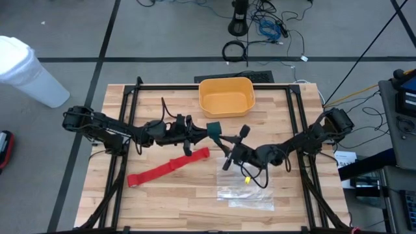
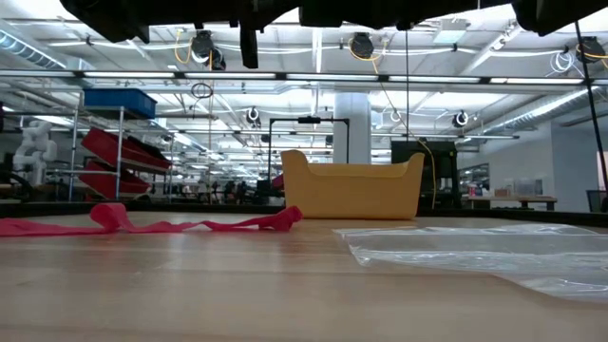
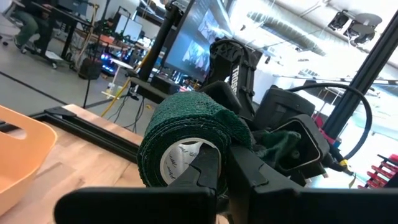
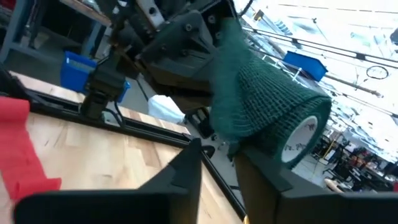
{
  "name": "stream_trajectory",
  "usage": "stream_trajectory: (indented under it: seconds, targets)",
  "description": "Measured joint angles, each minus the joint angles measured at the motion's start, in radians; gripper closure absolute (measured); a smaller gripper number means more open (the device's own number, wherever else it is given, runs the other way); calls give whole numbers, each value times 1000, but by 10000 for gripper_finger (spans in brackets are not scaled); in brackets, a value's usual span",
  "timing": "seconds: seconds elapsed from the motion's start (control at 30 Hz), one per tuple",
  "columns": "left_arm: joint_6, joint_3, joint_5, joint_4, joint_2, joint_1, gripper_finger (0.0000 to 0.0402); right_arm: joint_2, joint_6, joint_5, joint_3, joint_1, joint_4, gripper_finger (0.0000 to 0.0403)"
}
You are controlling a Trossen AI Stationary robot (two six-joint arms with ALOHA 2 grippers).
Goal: Roll bandage
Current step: Roll the green bandage
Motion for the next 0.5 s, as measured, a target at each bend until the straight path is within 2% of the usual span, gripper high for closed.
stream_trajectory:
  seconds: [0.17,0.4,0.5]
  targets:
    - [10,0,0,0,0,0,388,0,-4,1,0,-4,38,370]
    - [26,0,0,-7,0,-1,388,0,-11,0,0,4,83,377]
    - [25,0,0,-7,0,-1,388,0,44,0,0,3,81,387]
